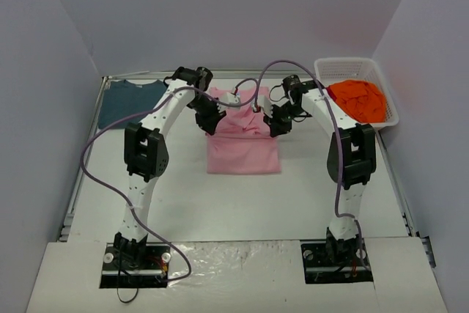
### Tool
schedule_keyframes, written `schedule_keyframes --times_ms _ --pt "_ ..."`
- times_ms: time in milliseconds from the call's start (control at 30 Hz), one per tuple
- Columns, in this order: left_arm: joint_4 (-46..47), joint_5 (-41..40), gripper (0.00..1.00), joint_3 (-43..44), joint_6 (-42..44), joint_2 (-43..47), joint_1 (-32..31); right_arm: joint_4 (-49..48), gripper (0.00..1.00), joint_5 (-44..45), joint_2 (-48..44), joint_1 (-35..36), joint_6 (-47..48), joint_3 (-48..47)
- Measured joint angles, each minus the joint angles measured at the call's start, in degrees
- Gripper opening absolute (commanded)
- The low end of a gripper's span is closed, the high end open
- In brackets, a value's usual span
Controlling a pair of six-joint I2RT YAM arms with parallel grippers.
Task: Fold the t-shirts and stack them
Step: Fold the folded rectangular tshirt in 1/3 of the way
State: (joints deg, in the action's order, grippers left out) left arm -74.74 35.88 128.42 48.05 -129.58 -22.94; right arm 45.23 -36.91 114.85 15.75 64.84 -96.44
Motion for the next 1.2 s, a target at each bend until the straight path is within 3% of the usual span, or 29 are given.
schedule_keyframes --times_ms 33,67,100,133,167,300,433,633,733,1000,1200 --pt "0.09 -0.02 0.02 0.55 0.00 -0.61 0.11 -0.02 0.02 0.00 0.72 -0.04 0.13 -0.52" --pt "0.07 -0.07 0.02 0.94 0.00 -1.07 0.20 0.02 0.19 0.00 1.49 -0.11 0.26 -1.11" --pt "0.11 -0.22 0.05 1.16 0.00 -1.55 0.28 0.07 0.26 -0.04 2.05 -0.22 0.07 -1.51" --pt "-0.02 -0.61 0.24 1.46 -0.02 -1.97 0.39 0.26 0.35 0.02 2.97 -0.42 0.46 -2.47" --pt "0.02 -1.03 0.35 1.57 0.13 -2.32 0.48 0.15 0.44 0.00 3.78 -0.44 0.59 -3.28" --pt "0.66 -4.55 0.46 1.81 -1.46 -3.74 1.14 0.24 0.48 -0.24 9.51 -1.29 0.20 -10.49" --pt "2.82 -7.28 0.56 8.11 -3.80 -7.37 1.66 -0.98 0.47 -0.07 15.04 -2.16 -2.78 -19.41" --pt "6.01 -8.11 0.66 11.87 -5.33 -4.96 0.63 -1.33 0.47 1.51 13.05 -3.15 -6.36 -20.20" --pt "8.96 -7.91 0.67 1.84 -5.29 3.15 -0.76 -1.79 0.46 1.90 7.45 -2.95 -7.04 -14.05" --pt "24.28 -14.62 0.69 -44.11 -4.76 36.24 -9.57 -1.29 0.47 -0.63 -16.76 -2.91 -7.17 8.09" --pt "38.32 -21.73 0.70 -65.88 -4.79 43.63 -17.31 -1.05 0.46 -2.05 -24.02 -2.93 -7.85 17.42"
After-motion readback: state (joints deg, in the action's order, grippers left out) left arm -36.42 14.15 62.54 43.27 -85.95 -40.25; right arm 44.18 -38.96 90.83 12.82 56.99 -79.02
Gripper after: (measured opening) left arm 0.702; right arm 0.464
